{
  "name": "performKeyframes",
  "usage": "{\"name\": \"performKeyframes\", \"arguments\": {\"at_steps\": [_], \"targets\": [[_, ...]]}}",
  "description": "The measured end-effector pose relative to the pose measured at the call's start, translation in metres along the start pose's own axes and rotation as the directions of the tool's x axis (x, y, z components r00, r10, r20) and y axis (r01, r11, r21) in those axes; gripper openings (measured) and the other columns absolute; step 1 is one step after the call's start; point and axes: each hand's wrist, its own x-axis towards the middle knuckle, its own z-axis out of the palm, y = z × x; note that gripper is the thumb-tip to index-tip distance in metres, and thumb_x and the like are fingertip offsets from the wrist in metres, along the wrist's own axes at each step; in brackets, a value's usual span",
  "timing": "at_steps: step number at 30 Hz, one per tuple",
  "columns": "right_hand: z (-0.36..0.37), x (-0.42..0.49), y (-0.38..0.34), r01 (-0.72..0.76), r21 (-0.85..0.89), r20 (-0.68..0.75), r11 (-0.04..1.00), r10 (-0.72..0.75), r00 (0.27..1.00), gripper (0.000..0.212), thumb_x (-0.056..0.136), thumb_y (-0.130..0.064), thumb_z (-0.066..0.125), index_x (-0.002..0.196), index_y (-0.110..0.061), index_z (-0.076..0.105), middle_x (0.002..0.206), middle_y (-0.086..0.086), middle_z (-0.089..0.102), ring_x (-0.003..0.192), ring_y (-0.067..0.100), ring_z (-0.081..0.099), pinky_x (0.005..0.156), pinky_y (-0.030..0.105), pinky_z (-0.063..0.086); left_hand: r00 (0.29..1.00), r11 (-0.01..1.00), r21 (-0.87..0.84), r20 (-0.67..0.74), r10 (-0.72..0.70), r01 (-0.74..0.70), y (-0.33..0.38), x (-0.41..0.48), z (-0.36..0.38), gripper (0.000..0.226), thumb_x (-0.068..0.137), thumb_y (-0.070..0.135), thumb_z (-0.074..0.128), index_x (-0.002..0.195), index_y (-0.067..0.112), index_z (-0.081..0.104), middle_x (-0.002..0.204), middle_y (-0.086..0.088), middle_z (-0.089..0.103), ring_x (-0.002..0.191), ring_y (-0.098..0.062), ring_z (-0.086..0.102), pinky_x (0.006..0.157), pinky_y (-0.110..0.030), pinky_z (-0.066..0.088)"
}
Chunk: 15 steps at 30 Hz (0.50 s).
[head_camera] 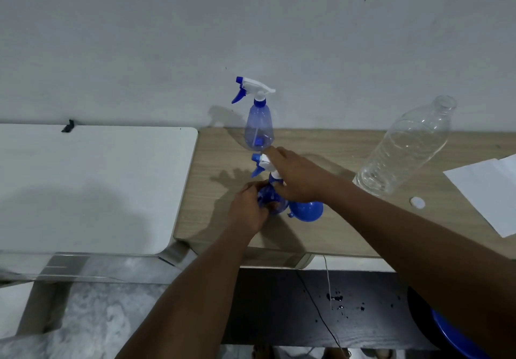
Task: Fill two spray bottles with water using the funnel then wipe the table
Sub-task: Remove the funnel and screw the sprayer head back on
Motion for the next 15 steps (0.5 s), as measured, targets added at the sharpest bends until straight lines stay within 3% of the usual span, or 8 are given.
{"name": "performKeyframes", "arguments": {"at_steps": [4, 8, 12, 15], "targets": [[0.001, 0.009, 0.001, -0.032, -0.08, 0.052, 0.996, 0.036, 0.998, 0.052, 0.09, -0.01, 0.061, 0.133, -0.018, 0.033, 0.114, 0.01, 0.057, 0.086, 0.026, 0.059, 0.075, 0.043, 0.054, 1.0, 1.0, -0.006, 0.001, -0.016, 0.016, 0.001, 0.002, -0.001, 0.057, 0.078, 0.026, 0.081, 0.13, 0.026, 0.058, 0.127, 0.004, 0.062, 0.109, -0.017, 0.063, 0.097, -0.036, 0.05], [0.013, 0.006, 0.004, -0.07, -0.19, -0.13, 0.979, 0.045, 0.99, 0.062, 0.095, -0.033, 0.059, 0.143, -0.013, 0.026, 0.109, 0.011, 0.066, 0.083, 0.03, 0.063, 0.067, 0.035, 0.043, 1.0, 1.0, 0.007, -0.014, 0.01, -0.01, -0.001, 0.001, -0.001, 0.051, 0.078, 0.023, 0.081, 0.124, 0.02, 0.061, 0.123, -0.001, 0.064, 0.106, -0.021, 0.064, 0.093, -0.036, 0.051], [0.019, 0.006, 0.006, -0.019, -0.226, -0.227, 0.974, -0.034, 0.973, 0.054, 0.087, -0.029, 0.063, 0.132, -0.012, 0.039, 0.114, 0.01, 0.059, 0.098, 0.029, 0.056, 0.081, 0.039, 0.043, 1.0, 1.0, 0.026, -0.008, 0.003, -0.003, 0.0, 0.001, -0.002, 0.052, 0.077, 0.024, 0.081, 0.125, 0.025, 0.059, 0.125, 0.002, 0.063, 0.108, -0.019, 0.065, 0.095, -0.041, 0.053], [0.023, 0.009, 0.003, -0.066, -0.202, -0.243, 0.977, 0.015, 0.97, 0.051, 0.09, -0.031, 0.06, 0.133, -0.012, 0.037, 0.105, 0.008, 0.065, 0.089, 0.029, 0.061, 0.083, 0.041, 0.043, 1.0, 0.998, 0.055, 0.01, 0.018, -0.018, -0.001, 0.0, -0.001, 0.053, 0.079, 0.022, 0.079, 0.127, 0.024, 0.058, 0.127, 0.002, 0.062, 0.111, -0.019, 0.063, 0.096, -0.04, 0.053]]}}
